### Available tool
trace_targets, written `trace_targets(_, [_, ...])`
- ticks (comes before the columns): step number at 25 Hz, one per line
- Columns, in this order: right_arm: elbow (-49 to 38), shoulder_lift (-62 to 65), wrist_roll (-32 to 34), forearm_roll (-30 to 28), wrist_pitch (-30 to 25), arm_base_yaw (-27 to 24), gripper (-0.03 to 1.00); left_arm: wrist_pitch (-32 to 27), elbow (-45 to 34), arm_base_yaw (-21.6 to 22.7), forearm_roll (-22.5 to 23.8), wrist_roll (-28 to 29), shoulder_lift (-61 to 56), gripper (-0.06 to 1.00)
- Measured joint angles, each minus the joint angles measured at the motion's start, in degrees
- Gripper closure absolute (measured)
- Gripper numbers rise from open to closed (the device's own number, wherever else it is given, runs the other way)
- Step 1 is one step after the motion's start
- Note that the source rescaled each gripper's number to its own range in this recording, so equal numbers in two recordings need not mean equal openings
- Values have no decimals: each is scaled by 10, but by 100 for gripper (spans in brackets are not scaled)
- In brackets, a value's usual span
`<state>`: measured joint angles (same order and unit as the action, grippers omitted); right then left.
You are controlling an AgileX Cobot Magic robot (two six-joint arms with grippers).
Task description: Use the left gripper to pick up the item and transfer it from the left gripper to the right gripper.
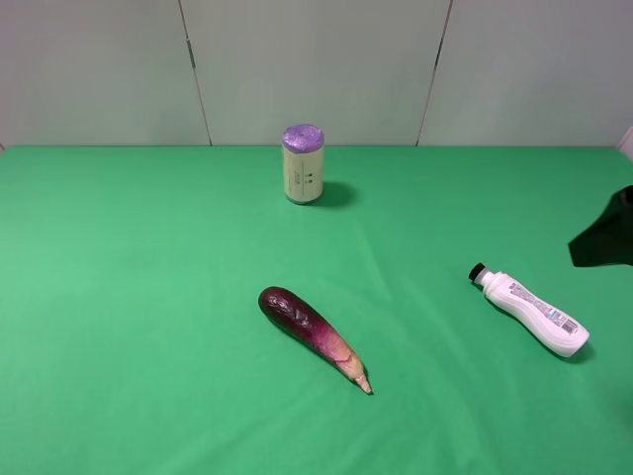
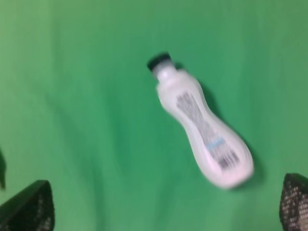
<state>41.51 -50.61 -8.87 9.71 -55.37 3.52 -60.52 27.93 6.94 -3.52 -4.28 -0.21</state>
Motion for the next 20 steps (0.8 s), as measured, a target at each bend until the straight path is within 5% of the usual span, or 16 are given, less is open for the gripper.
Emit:
trace_targets(8, [19, 97, 22, -10, -124, 0, -3, 0, 0, 0, 0, 0, 0, 21])
trace_targets(20, [14, 342, 43, -19, -142, 0, -3, 0, 0, 0, 0, 0, 0, 21])
